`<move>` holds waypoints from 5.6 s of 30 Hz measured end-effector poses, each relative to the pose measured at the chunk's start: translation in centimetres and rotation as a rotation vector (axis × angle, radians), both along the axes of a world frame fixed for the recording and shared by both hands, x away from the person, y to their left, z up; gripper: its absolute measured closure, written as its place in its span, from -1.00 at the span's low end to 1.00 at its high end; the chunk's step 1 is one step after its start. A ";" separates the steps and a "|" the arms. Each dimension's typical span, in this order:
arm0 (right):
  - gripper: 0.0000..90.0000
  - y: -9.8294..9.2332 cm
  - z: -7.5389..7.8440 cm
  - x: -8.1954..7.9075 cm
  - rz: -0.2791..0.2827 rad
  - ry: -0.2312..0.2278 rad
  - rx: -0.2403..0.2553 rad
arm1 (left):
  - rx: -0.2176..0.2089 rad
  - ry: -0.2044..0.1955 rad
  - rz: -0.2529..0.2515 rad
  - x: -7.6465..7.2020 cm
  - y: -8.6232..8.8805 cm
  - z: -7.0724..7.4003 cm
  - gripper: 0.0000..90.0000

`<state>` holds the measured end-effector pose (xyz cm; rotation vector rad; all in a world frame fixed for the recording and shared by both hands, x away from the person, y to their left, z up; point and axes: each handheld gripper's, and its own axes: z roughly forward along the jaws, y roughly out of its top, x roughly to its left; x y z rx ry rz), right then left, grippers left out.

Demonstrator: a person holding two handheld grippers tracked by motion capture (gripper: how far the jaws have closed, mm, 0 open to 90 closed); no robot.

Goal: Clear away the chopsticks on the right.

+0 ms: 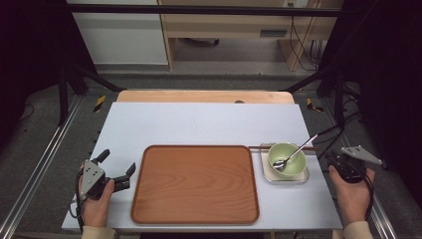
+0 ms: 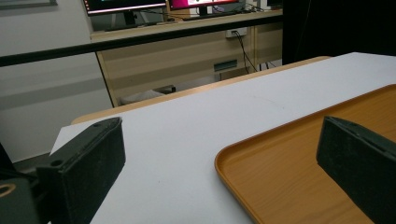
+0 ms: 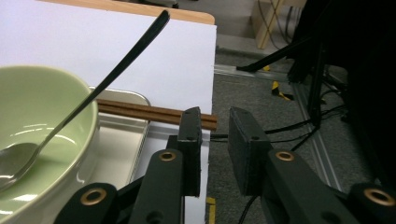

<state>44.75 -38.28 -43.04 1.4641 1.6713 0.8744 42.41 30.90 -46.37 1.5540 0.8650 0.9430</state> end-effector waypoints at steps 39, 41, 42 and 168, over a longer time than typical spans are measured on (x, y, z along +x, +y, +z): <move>1.00 -1.1 -2.6 10.6 0.090 0.263 0.095 | 0.048 0.003 -0.007 -0.1 -0.8 -0.1 -0.97; 1.00 -1.2 -2.8 10.6 0.095 0.275 0.094 | 0.051 -0.006 -0.001 -0.2 -0.7 0.0 -0.97; 1.00 -1.2 -2.9 10.6 0.099 0.283 0.087 | 0.049 -0.007 0.000 -0.2 -0.7 0.0 -0.96; 0.59 0.3 -1.1 5.4 0.391 0.385 -0.181 | 0.010 -0.010 0.029 -0.3 0.1 0.0 -0.96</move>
